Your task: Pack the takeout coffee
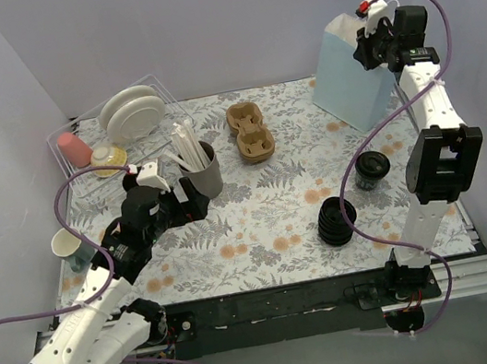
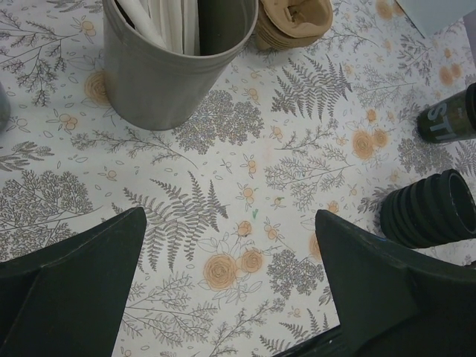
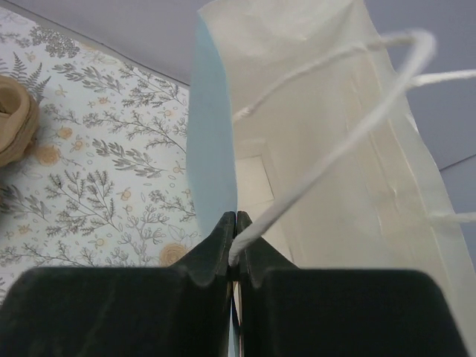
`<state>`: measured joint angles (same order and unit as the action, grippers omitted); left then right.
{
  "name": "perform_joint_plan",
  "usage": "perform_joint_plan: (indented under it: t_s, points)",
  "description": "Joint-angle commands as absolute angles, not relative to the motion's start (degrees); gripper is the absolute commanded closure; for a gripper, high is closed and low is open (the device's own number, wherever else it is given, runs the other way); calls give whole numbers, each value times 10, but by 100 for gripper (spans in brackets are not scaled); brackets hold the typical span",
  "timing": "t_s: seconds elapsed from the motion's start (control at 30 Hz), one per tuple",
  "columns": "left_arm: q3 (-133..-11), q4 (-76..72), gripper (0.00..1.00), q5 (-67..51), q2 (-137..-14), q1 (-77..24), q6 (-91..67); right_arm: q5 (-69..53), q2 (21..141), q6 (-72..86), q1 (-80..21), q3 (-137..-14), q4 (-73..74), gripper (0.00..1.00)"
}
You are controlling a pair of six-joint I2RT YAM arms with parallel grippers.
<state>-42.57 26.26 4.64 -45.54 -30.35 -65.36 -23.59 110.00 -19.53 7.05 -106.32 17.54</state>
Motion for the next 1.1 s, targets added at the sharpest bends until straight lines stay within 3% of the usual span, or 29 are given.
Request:
perform_joint_plan:
  t_s: [0.0, 0.47, 0.83, 1.07]
  points:
    - [-419, 257, 2, 63, -444, -304, -643, -230, 1075, -225, 66, -1084, 149, 99]
    - [-426, 271, 2, 120, -433, -303, -655, -156, 941, -290, -25, -1097, 150, 99]
    - [-425, 279, 2, 181, -394, -303, -668, -280, 727, -281, -98, -966, 177, 99]
    - [-488, 351, 2, 197, -401, -303, -719, -355, 681, -250, -157, -920, 198, 99]
